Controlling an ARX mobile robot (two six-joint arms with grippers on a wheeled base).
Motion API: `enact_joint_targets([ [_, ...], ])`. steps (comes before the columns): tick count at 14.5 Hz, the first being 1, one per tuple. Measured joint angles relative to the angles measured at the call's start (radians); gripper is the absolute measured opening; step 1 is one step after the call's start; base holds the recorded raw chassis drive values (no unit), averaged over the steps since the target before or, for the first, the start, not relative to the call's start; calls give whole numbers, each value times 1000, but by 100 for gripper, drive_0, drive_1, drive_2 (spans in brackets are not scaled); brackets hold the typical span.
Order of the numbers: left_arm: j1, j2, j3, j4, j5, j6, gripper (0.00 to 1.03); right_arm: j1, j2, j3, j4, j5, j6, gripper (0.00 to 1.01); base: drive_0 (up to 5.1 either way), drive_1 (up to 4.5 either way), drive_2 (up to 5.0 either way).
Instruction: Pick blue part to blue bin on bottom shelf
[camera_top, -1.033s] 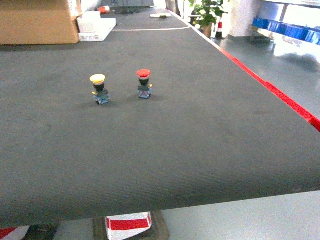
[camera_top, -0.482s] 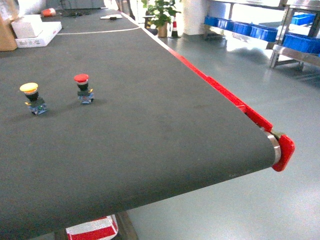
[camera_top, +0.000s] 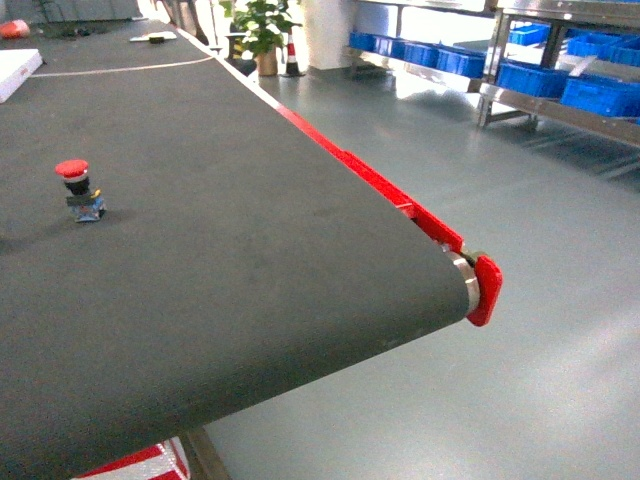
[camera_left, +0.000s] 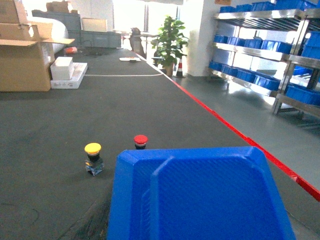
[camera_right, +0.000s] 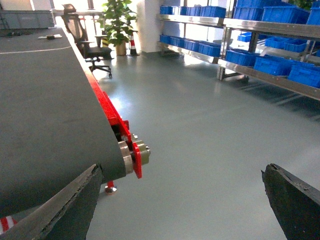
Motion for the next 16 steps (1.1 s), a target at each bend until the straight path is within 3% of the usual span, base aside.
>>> enact_joint_targets([
  [16,0,1,0,0,0,0,44,0,0,0,0,0,0,98,-163,-163,-163],
])
